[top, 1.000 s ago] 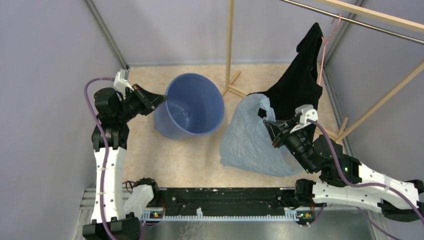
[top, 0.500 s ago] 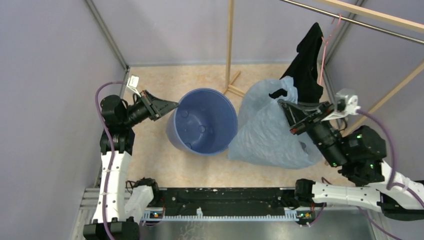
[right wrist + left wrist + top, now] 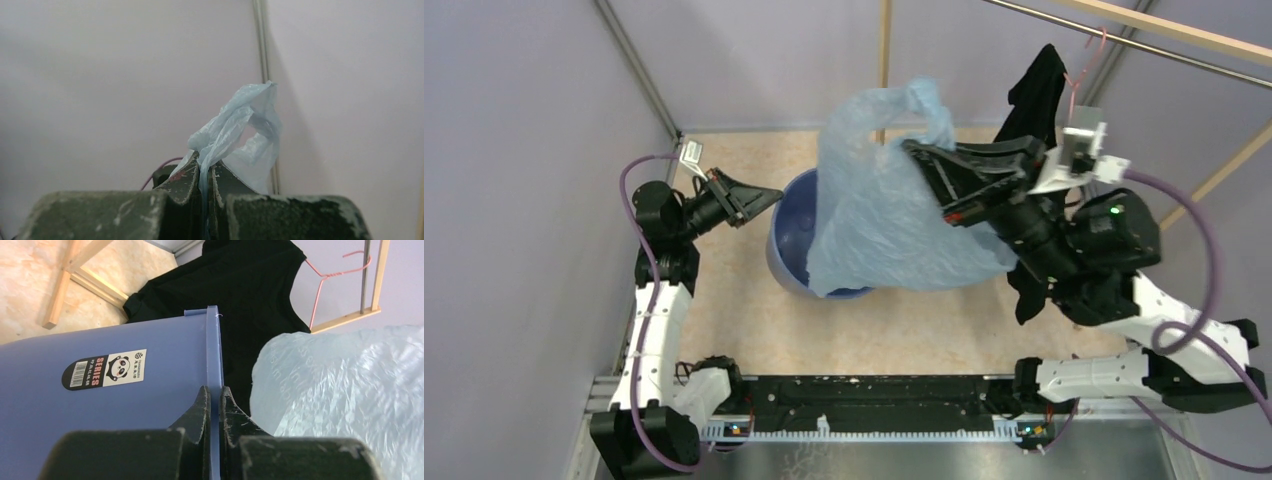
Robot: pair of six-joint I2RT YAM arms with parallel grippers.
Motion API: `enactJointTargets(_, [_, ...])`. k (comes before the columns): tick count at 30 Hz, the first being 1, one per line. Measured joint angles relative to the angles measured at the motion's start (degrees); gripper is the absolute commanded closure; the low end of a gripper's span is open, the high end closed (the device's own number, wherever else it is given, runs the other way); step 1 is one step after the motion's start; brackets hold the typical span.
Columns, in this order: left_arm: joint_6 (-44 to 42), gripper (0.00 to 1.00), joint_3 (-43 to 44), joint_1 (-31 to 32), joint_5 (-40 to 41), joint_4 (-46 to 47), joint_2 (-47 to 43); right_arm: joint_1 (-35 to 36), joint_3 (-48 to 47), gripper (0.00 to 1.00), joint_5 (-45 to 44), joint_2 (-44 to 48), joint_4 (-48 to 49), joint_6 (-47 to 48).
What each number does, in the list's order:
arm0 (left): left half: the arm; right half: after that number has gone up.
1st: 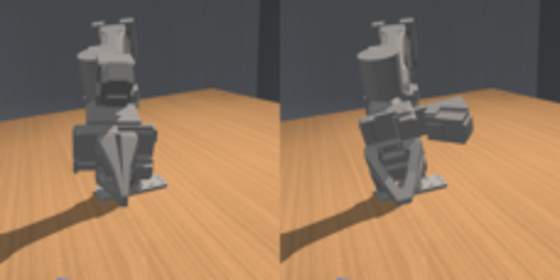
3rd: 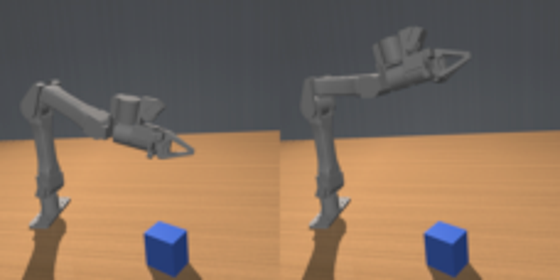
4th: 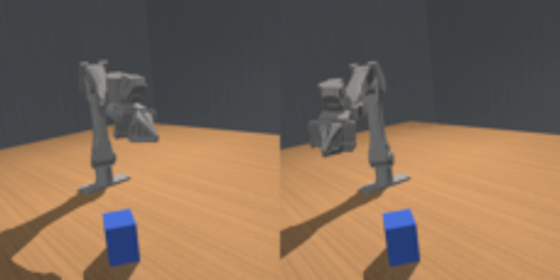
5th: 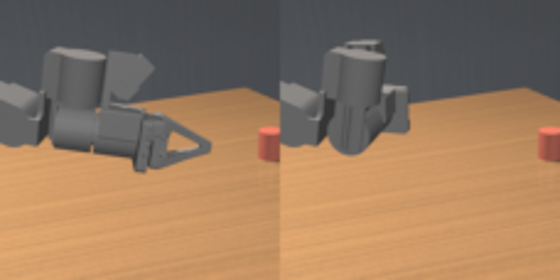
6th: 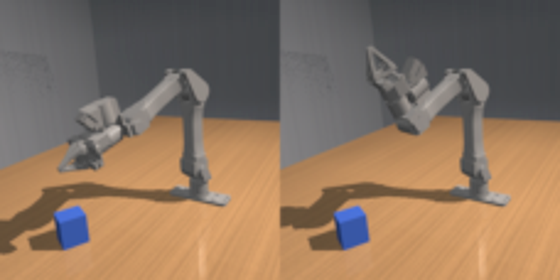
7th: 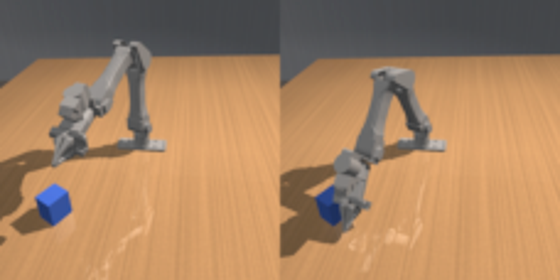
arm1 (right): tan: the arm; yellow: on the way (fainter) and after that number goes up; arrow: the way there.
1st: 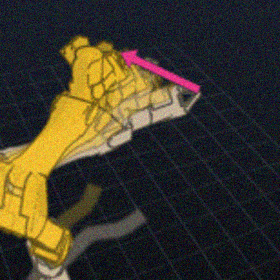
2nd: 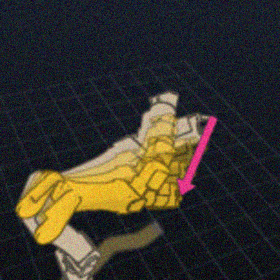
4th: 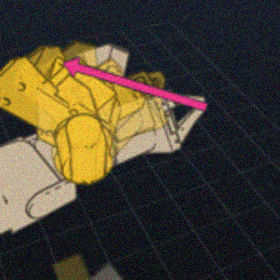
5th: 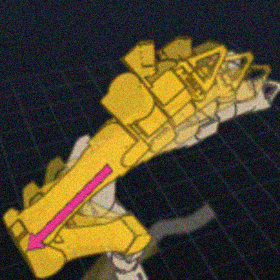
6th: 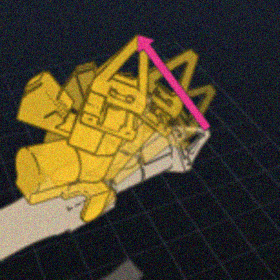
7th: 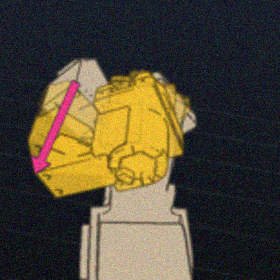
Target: Put the trash bags into the trash bin
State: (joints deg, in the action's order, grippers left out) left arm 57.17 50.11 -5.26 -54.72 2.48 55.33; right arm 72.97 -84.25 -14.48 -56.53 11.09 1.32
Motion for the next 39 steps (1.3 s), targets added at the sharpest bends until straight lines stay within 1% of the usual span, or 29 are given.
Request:
enactJointTargets(6, [0.9, 1.0, -0.6, -0.4, 2.8, 2.7, 1.9, 0.0, -0.9, 1.0, 2.1, -7.4, 3.7, 0.7])
enactJointTargets(9, [3.4, 1.0, -3.3, -0.6, 4.2, 6.9, 1.1, 0.0, -1.0, 1.0, 1.0, -9.2, 6.6, 0.7])
enactJointTargets(12, [5.0, 1.0, -5.3, -0.6, 5.6, 9.8, -0.2, 0.0, -1.0, 1.0, -2.2, -10.2, 9.6, -1.1])
enactJointTargets(16, [5.1, 1.0, -5.6, -0.5, 6.6, 10.0, -0.5, 0.0, 0.0, 1.0, -7.3, -10.0, 14.2, -3.3])
enactJointTargets(21, [6.0, 1.0, -6.8, -0.5, 6.9, 12.0, -0.5, -1.4, 6.9, 1.0, -14.3, -7.6, 18.2, -5.3])
enactJointTargets(26, [7.0, 1.0, -8.5, -0.5, 8.0, 14.4, -1.4, -4.4, 11.9, 1.0, -18.3, -7.3, 17.9, -3.3])
enactJointTargets(31, [6.8, 1.0, -9.3, -0.5, 9.9, 14.8, -2.3, -6.6, 13.3, 1.0, -21.3, -7.5, 16.3, 1.8])
enactJointTargets(35, [3.3, 0.84, -8.3, -0.5, 12.2, 12.5, -2.3, -6.8, 13.3, 1.0, -21.9, -8.7, 16.2, 6.5])
enactJointTargets(38, [-1.7, 0.73, -6.2, -0.5, 13.9, 7.9, -1.7, -6.8, 13.3, 1.0, -21.7, -10.2, 16.0, 9.2])
enactJointTargets(39, [-3.3, 0.72, -5.8, -0.5, 14.6, 6.5, -1.4, -7.0, 13.2, 1.0, -21.6, -11.1, 15.7, 9.9])
